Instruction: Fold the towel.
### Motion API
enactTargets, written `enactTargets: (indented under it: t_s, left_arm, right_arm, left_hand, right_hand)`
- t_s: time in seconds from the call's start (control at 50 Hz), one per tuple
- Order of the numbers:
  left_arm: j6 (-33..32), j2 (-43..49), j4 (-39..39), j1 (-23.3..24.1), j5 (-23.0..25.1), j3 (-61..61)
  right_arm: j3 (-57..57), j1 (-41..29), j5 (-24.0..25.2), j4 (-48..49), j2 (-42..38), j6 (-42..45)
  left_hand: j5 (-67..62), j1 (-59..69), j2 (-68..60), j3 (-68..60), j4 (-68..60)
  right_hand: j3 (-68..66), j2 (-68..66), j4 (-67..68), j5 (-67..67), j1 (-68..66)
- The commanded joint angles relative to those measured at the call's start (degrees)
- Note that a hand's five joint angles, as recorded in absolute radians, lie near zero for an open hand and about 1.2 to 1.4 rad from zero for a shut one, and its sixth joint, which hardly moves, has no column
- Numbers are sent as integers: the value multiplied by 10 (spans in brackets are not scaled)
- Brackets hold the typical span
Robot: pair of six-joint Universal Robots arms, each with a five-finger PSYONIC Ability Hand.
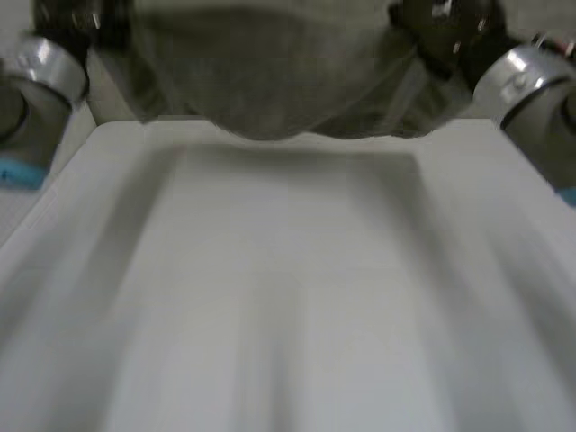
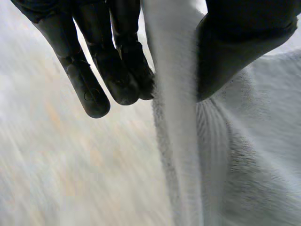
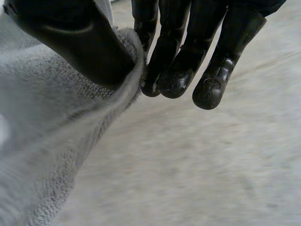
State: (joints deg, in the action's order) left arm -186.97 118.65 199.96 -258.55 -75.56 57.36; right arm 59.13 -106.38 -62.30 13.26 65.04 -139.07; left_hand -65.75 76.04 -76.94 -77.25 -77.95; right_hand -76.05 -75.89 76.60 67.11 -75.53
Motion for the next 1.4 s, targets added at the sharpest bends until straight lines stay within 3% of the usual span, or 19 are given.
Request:
enactTargets:
  t_s: [0.02, 0.26, 0.36, 0.4, 0.46, 0.5, 0.66, 0.88, 1.0, 1.12, 1.2, 1.28, 1.34, 1.38, 1.4]
  left_arm:
    - [-2, -6, 6, -11, 33, 199]
    - [-6, -11, 36, -27, 31, 340]
    - [-7, -21, 45, -40, 28, 355]
    - [-6, -30, 47, -48, 24, 359]
    - [-5, -32, 50, -55, 20, 360]
    - [0, -33, 54, -68, 12, 361]
    - [2, -33, 56, -83, 8, 363]
    - [3, -33, 56, -91, 8, 365]
    - [3, -33, 56, -90, 8, 371]
    - [3, -33, 56, -86, 8, 374]
    - [2, -33, 57, -83, 9, 379]
    - [2, -33, 57, -81, 9, 380]
    - [2, -33, 57, -81, 9, 380]
    - [2, -33, 57, -81, 9, 380]
    - [2, -33, 57, -81, 9, 380]
  right_arm:
    - [152, 3, 8, -11, 4, 16]
    - [322, 7, -3, -14, -5, 87]
    - [340, 12, -48, -14, -19, 67]
    - [341, 10, -100, -16, -25, 38]
    - [342, 9, -122, -16, -25, 20]
    - [343, 6, -151, -14, -25, -23]
    - [339, 6, -186, -10, -26, -94]
    - [342, -1, -222, -10, -31, -114]
    - [339, -2, -226, -13, -44, -124]
    - [336, -2, -223, -18, -48, -163]
    - [329, -2, -223, -47, -56, -195]
    - [320, -2, -222, -72, -61, -201]
    - [317, -2, -221, -79, -62, -201]
    - [313, 1, -217, -80, -62, -199]
    - [313, 1, -217, -80, -62, -199]
  left_hand:
    - [-42, 40, -31, -27, -21]
    - [-42, 40, -31, -27, -21]
    - [-42, 40, -31, -27, -21]
    - [-42, 40, -31, -27, -21]
    - [-42, 40, -31, -27, -21]
    - [-42, 40, -31, -27, -21]
    - [-42, 40, -31, -27, -21]
    - [-42, 40, -31, -27, -21]
    - [-42, 40, -31, -27, -21]
    - [-42, 40, -31, -27, -21]
    - [-42, 40, -31, -27, -21]
    - [-42, 40, -31, -27, -21]
    - [-42, 40, -31, -27, -21]
    - [-42, 40, -31, -27, -21]
    - [-42, 40, -31, -27, -21]
  right_hand:
    - [-39, -41, 34, 29, -45]
    - [-39, -41, 34, 29, -45]
    - [-39, -41, 34, 29, -45]
    - [32, 30, -37, -42, 26]
    - [71, 69, -76, -81, 66]
    - [200, 198, -205, -210, 195]
    - [353, 352, -359, -364, 348]
    - [328, 327, -334, -339, 323]
    - [172, 170, -178, -183, 167]
    - [184, 182, -189, -194, 178]
    - [308, 306, -313, -318, 303]
    - [296, 295, -302, -307, 291]
    - [217, 216, -223, -228, 212]
    - [18, 17, -24, -29, 13]
    - [17, 16, -23, -28, 12]
